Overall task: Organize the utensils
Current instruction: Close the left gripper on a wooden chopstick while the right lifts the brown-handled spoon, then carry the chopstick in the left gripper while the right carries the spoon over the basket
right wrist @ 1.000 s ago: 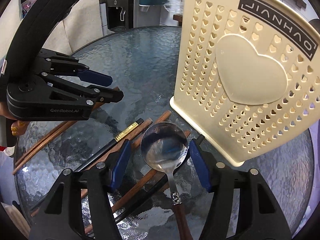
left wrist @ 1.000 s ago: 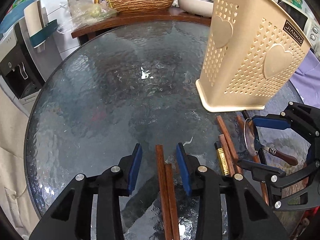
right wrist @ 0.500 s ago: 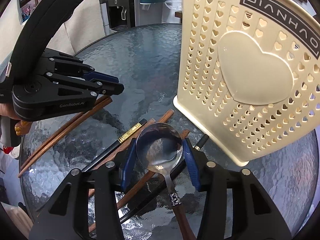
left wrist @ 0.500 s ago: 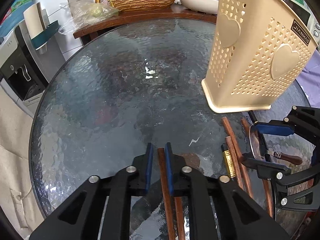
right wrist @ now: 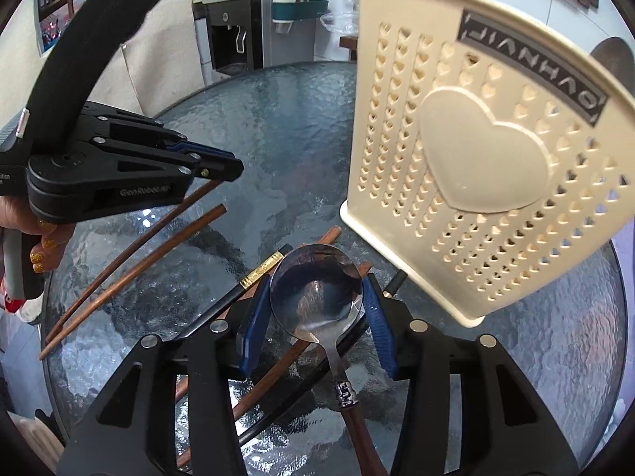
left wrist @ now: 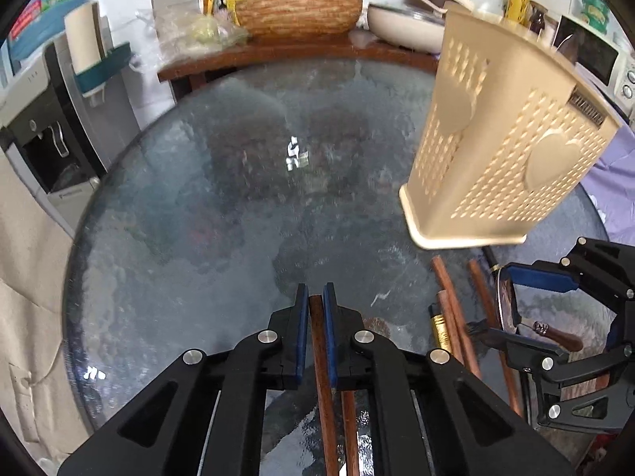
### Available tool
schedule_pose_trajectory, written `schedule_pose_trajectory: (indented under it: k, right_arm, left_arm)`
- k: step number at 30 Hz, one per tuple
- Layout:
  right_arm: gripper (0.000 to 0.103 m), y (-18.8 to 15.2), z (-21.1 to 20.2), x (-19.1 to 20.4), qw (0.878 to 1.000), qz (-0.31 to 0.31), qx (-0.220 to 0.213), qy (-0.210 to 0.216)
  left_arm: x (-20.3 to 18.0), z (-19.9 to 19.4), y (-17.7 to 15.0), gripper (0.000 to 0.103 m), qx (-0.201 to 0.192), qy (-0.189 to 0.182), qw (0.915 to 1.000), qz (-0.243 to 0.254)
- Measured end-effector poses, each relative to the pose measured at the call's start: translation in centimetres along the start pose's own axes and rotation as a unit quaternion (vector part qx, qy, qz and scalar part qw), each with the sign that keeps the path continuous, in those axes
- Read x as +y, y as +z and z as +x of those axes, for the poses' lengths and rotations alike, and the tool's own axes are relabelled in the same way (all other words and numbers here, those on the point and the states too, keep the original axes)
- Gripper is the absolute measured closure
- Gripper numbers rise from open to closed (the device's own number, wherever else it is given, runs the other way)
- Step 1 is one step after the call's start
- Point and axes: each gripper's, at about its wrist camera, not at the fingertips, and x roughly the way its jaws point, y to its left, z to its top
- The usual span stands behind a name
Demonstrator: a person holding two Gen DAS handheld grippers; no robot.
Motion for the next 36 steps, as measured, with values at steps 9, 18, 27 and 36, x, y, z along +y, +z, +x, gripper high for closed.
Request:
schedule_pose_trajectory:
  k: [9, 18, 27, 36]
  right_arm:
    - [0.057, -0.5, -4.1, -0.4, 0.999, 0.019, -0.05, -0.004]
    - [0.057, -0.7, -8.3, -0.6, 0.994, 0.042, -0.101, 0.008]
    - [0.057, -0.8, -11.4, -0.4, 0.989, 0.053, -0.14, 0.016]
    - [0.057, -0.5, -13.2, -0.5, 0.985, 0.061, -0.159, 0.024]
  left_arm:
    - [-0.2, -5.6, 0.9, 0.096, -0.064, -0.018, 0.9977, -0.009]
    - [-0.8, -10.6, 1.6, 0.096, -0.114, -0.038, 0.9927, -0.012]
    - [-2.0, -13.8, 1.5, 0.096, -0.148, -0.048, 0.9877, -0.003]
    - [-2.0, -15.5, 1.6, 0.096, -0.162, -0.057, 0.9852, 0.001]
